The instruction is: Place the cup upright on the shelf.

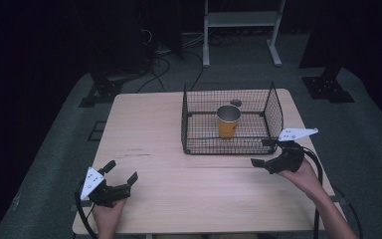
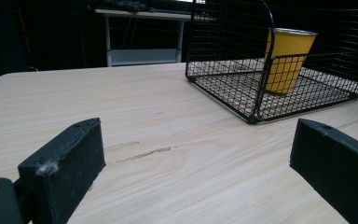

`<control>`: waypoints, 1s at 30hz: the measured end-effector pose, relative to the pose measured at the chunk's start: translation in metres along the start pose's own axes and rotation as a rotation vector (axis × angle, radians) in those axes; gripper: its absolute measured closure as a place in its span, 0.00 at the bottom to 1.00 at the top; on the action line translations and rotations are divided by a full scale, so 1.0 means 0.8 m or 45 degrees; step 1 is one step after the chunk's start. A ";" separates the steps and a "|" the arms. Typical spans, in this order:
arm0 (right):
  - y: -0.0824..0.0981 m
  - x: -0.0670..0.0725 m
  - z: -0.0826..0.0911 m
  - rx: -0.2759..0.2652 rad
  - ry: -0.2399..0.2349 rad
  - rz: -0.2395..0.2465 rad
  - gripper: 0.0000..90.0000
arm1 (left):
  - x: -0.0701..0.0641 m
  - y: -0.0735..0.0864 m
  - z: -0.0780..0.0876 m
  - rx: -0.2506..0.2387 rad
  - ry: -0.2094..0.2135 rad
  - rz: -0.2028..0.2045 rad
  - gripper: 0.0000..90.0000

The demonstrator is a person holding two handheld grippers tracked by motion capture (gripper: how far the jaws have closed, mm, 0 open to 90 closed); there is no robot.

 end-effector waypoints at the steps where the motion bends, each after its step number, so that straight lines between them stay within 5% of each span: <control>1: 0.001 0.000 0.000 -0.006 0.005 -0.002 0.03 | 0.000 0.000 0.000 0.000 0.000 0.000 0.03; 30: 0.063 -0.007 0.016 -0.034 0.040 -0.110 0.03 | 0.000 0.000 0.000 0.002 0.000 -0.005 0.03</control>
Point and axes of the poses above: each handheld gripper's, and its own axes: z roughly backward along the jaws, y roughly out of its underside, x roughly to its left, the point moved 1 cm from there along -z, roughly forward along the jaws, and after that the axes turned 11 degrees about x, right-handed, at the moved point
